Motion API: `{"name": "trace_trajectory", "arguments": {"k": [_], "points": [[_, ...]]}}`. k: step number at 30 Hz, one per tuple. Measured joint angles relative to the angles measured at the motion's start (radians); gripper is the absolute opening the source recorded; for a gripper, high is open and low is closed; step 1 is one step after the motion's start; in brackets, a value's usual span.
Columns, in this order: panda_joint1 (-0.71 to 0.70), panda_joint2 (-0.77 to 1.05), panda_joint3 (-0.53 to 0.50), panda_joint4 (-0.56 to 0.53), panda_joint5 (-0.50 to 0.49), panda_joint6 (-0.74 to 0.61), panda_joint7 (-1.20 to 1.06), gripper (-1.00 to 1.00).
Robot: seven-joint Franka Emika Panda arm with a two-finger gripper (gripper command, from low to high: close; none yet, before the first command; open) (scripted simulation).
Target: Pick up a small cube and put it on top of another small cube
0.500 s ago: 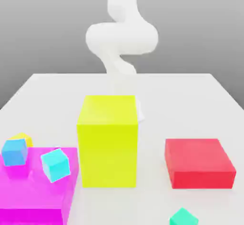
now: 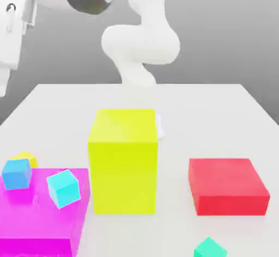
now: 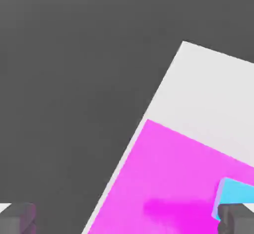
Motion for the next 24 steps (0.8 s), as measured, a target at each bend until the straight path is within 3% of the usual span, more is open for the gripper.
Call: {"name": "trace_trajectory", "arguments": {"k": [6,11,17,18,24], "points": [[-0.126,0.18,-0.089,-0.085,0.015,0.103,0.226,0.0],[-0.247,0.334,-0.137,-0.153,0.105,0.189,0.355,0.0],[-0.327,0.547,-0.036,-0.131,0.25,0.354,0.283,0.0],[-0.342,0.574,-0.018,-0.126,0.261,0.376,0.274,-1.0],[-0.35,0.588,-0.009,-0.123,0.265,0.389,0.271,-1.0]]}}
